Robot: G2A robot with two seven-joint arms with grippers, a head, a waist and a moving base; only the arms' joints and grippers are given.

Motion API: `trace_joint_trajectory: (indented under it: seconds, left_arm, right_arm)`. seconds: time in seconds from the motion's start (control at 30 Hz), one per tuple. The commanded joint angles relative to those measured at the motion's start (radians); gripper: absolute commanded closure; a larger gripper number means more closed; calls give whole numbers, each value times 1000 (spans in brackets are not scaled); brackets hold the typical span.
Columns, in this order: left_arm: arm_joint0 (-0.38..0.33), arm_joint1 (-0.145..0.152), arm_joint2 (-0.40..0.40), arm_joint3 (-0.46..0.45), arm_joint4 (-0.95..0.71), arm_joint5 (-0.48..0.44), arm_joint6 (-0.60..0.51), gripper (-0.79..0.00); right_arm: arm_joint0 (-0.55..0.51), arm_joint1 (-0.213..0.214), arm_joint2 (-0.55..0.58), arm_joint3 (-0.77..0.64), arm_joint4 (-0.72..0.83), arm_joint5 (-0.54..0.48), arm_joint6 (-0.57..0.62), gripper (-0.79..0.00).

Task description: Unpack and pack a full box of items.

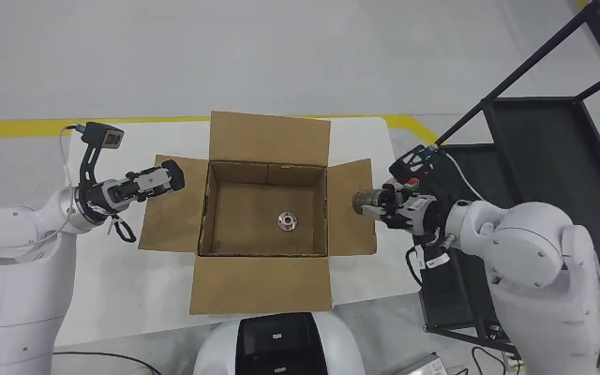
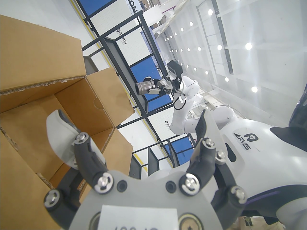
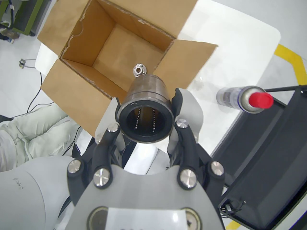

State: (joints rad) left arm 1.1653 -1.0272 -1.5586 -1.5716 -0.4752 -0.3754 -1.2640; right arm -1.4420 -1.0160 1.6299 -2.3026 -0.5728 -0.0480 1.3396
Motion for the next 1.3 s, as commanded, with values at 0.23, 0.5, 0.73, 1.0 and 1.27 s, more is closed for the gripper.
trace_joint_trajectory:
  seconds: [0.23,0.5,0.73,1.0,1.27]
  left_arm:
    - [0,0,0,0,0,0,0,-785]
    - [50,11,-94,-22,22,-17,120,-785]
    - [66,17,-138,-17,8,-27,134,-785]
    - [66,17,-138,-17,8,-27,134,-785]
    - [66,17,-138,-17,8,-27,134,-785]
  right_arm:
    - [356,-35,-444,263,-123,125,3,0]
    - [518,-83,-683,427,-216,213,-51,0]
    - [615,-139,-852,579,-240,258,-124,0]
    - [707,-216,-1013,760,-247,295,-193,0]
    - [763,-285,-1100,903,-225,307,-233,0]
